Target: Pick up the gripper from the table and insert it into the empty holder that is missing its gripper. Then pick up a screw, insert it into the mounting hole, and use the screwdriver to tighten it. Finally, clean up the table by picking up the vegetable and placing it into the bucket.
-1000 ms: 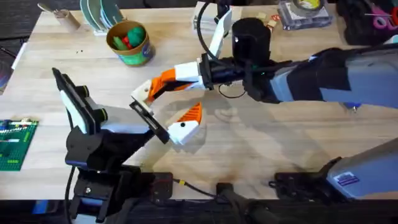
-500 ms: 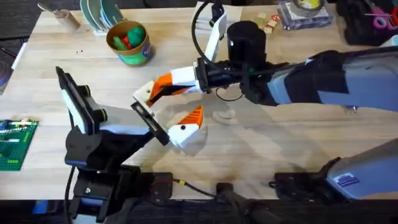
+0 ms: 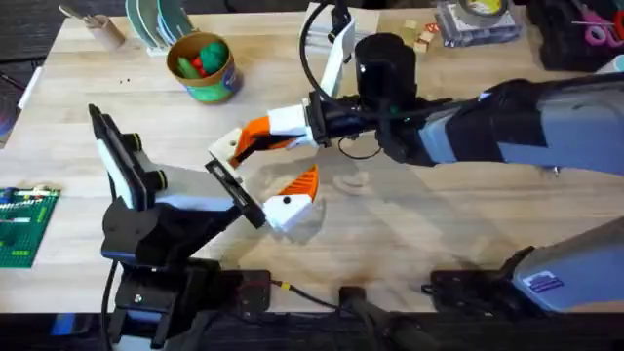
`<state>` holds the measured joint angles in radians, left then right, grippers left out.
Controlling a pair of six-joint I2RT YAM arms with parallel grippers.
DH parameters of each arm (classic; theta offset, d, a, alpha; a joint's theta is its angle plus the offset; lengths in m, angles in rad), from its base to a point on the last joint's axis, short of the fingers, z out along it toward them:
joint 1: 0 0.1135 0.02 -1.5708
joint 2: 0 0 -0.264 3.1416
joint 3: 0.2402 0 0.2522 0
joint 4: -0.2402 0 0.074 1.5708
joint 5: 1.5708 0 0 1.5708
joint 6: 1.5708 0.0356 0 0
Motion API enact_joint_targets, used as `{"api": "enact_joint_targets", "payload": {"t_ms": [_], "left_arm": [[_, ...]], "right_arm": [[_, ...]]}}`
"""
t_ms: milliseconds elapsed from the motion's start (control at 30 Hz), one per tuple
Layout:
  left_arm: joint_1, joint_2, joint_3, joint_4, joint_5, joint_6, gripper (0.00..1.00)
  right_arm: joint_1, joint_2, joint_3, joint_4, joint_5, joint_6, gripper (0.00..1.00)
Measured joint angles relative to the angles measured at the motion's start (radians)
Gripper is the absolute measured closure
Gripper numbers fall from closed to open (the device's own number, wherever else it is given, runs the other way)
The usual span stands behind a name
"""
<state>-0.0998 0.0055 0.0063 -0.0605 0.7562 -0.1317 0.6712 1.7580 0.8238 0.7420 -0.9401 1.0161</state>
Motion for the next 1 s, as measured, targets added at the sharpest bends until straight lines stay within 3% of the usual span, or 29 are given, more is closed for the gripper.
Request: {"api": "enact_joint_targets", "payload": {"t_ms": [200,367,533,800,933,1000], "left_arm": [[0.000,0.000,0.000,0.000,0.000,-0.004,0.008],[0.000,0.000,0.000,0.000,0.022,0.001,0.007],[-0.012,0.000,0.000,-0.004,0.094,0.010,0.007],[-0.033,0.000,0.000,-0.008,0.196,0.019,0.008],[-0.033,0.000,0.000,-0.008,0.217,0.019,0.008],[-0.033,0.000,0.000,-0.008,0.221,0.019,0.008]], "right_arm": [[-0.001,0.000,0.002,-0.010,-0.004,0.000,0.906],[-0.017,0.000,0.002,-0.022,-0.041,0.000,0.742],[-0.040,0.004,0.002,-0.023,-0.084,-0.007,0.597],[-0.075,0.010,0.003,0.004,-0.139,-0.011,0.467],[-0.105,0.010,0.003,0.006,-0.155,-0.014,0.336],[-0.130,0.010,0.003,0.006,-0.153,-0.014,0.190]]}}
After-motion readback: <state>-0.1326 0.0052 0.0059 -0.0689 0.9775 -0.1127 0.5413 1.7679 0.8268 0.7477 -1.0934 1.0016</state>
